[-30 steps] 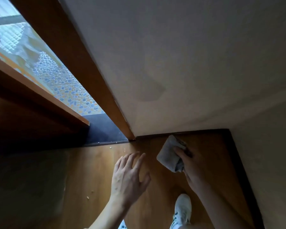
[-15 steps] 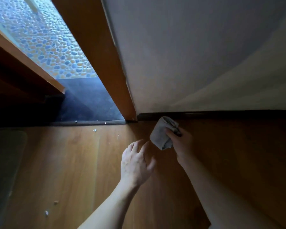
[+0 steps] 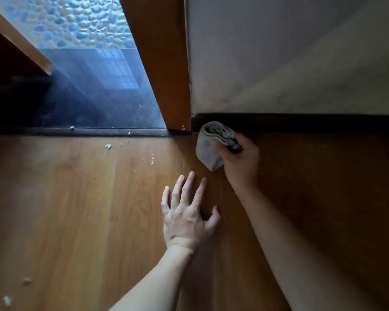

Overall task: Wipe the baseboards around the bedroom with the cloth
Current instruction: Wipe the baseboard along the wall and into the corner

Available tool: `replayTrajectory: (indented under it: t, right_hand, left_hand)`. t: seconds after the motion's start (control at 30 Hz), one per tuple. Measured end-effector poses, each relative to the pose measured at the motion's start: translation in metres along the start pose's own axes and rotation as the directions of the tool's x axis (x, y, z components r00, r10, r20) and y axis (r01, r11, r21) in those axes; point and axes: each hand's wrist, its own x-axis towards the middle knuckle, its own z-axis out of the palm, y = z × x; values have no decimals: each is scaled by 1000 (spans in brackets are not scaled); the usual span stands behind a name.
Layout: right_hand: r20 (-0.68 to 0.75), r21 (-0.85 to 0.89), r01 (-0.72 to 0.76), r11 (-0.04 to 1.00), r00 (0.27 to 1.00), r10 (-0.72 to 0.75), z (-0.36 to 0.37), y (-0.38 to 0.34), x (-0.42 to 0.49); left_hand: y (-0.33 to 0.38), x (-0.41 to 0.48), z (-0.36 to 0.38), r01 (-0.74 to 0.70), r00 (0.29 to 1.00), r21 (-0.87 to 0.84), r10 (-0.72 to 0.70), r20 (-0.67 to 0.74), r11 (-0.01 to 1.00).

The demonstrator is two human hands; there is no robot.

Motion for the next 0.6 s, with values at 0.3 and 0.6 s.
replayTrajectory:
  t: [0.3,0.6]
  right_hand:
    - [-139,-97,32,995,989,-46,28,-7,7]
    - [-175,-91,38,995,983,-53,33,-8,2]
  left_hand:
    - [0,-1,5,-5,999,20,6,-50,1000]
    - [1,-1,7,5,998,30,-3,-60,1000]
